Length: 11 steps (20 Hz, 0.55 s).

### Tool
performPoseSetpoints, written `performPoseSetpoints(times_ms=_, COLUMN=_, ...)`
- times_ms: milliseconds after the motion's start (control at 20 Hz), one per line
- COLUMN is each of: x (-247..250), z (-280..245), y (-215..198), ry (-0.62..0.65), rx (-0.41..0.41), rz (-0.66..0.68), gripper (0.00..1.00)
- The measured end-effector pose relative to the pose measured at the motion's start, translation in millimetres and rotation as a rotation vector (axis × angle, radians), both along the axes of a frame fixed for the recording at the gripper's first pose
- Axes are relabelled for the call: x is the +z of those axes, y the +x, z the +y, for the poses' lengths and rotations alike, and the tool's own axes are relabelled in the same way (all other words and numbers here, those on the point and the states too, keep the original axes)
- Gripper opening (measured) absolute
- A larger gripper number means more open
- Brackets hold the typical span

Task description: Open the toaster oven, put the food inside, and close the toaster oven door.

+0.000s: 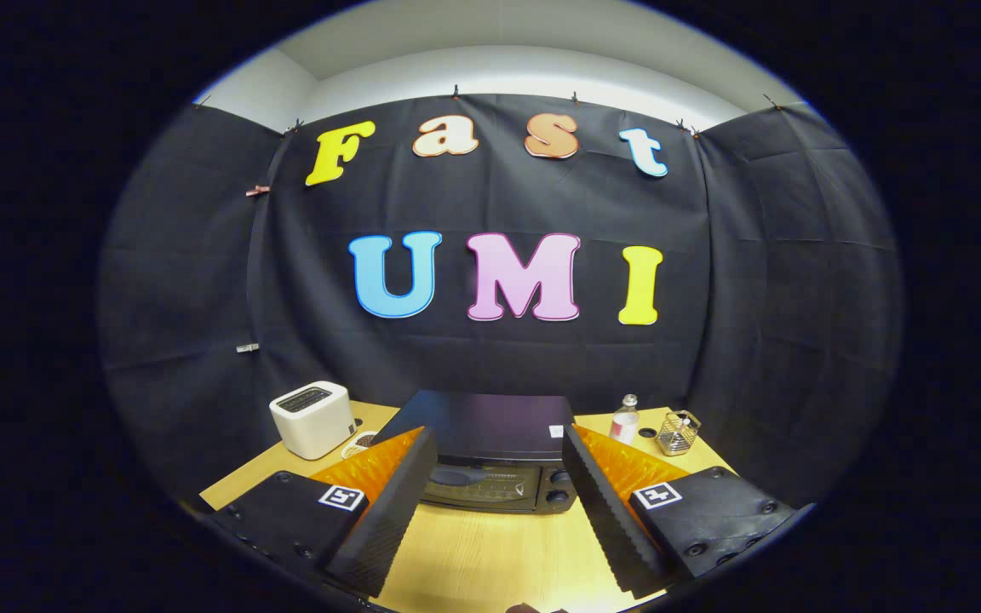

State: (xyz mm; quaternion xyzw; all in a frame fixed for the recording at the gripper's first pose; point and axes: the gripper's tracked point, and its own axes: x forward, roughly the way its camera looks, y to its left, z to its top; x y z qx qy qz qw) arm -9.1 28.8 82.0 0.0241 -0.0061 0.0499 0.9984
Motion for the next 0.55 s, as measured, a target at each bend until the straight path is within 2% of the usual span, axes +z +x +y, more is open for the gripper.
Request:
performPoseSetpoints(times_ms=200, x=-1, z=-33, y=-4, ry=-0.008, rx=-0.085, rz=-0.009, gripper=0.98)
performPoseSetpoints(times_ms=550, x=4, z=-23, y=0, ry=0.004, rx=-0.062, rz=-0.024, gripper=0.98)
